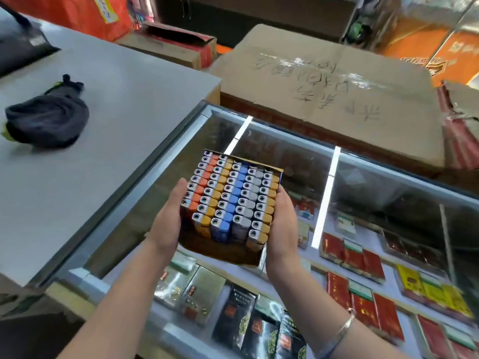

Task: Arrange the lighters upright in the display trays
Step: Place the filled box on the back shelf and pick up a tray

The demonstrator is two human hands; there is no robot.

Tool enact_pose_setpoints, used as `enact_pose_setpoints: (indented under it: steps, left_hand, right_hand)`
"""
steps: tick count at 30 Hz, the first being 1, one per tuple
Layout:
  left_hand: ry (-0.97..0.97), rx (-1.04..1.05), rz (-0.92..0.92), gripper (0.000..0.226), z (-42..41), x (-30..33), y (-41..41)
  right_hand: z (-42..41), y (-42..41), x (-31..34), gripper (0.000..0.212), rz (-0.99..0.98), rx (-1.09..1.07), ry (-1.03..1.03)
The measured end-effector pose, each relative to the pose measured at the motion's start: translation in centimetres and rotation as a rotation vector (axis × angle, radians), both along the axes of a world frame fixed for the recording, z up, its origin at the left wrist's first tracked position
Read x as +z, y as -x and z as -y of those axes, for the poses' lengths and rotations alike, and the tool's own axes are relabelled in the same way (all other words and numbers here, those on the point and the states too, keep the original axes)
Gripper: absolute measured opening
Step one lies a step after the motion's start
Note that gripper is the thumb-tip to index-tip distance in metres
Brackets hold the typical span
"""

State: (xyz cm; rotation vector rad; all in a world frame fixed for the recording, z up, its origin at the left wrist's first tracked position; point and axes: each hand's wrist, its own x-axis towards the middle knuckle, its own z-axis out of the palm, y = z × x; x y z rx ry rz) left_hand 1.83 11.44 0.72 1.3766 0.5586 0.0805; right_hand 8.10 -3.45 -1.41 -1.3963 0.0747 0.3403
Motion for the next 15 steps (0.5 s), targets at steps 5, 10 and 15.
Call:
enact_pose_setpoints:
  steps: [5, 10, 15]
  left_hand:
    - [0.02, 0.019, 0.007, 0.049, 1.7, -0.1, 0.2]
    - [0.143, 0.019, 0.072, 0.044, 5.7, 0.1, 0.8]
    - [0.177, -0.015, 0.113, 0.04, 10.4, -0.3, 1.4]
  right_hand:
    - [1.1, -0.3, -0.2, 0.044, -0.109, -0.024, -0.071]
    - [4.8, -0.1, 0.1, 0.036, -0.123, 0.006, -0.157]
    - [9.9, 0.8, 0.1, 0.036, -0.139, -0.011, -0.229]
